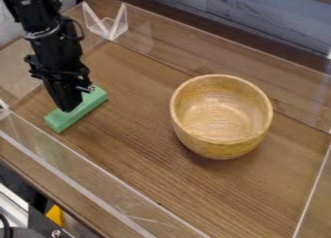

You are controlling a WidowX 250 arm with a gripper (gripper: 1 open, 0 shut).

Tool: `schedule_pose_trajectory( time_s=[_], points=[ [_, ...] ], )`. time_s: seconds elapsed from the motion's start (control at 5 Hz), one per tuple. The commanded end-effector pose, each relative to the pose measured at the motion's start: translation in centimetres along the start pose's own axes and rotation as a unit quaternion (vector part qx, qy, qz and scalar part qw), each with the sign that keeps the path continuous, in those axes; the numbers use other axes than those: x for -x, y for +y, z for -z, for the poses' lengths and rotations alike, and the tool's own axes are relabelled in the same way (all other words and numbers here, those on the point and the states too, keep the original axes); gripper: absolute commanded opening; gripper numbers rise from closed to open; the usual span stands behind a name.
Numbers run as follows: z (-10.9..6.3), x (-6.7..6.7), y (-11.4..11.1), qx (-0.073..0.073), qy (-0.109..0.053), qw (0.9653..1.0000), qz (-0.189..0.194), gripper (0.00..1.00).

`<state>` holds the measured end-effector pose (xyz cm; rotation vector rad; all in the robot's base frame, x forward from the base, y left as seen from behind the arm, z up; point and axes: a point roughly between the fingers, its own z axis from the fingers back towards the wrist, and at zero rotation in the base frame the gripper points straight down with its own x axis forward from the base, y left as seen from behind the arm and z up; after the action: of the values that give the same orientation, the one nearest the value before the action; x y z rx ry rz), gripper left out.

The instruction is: Remove the green block from inside the brown bowl and put it on the table

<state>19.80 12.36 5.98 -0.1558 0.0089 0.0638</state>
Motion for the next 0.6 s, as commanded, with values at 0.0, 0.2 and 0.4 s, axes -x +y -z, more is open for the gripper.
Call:
schedule_pose_trajectory(
  time_s=[0.0, 0.2, 0.4],
  points=[
    [-1.3, -0.9, -0.9, -0.006, -0.022, 0.9994, -0.025, 1.00],
    [-1.5, -1.2, -2.1, -0.003, -0.023, 0.9986, -0.047, 1.00],
    [-1.4, -1.4, -3.1, -0.001, -0.022, 0.9987, -0.046, 1.00]
  ],
)
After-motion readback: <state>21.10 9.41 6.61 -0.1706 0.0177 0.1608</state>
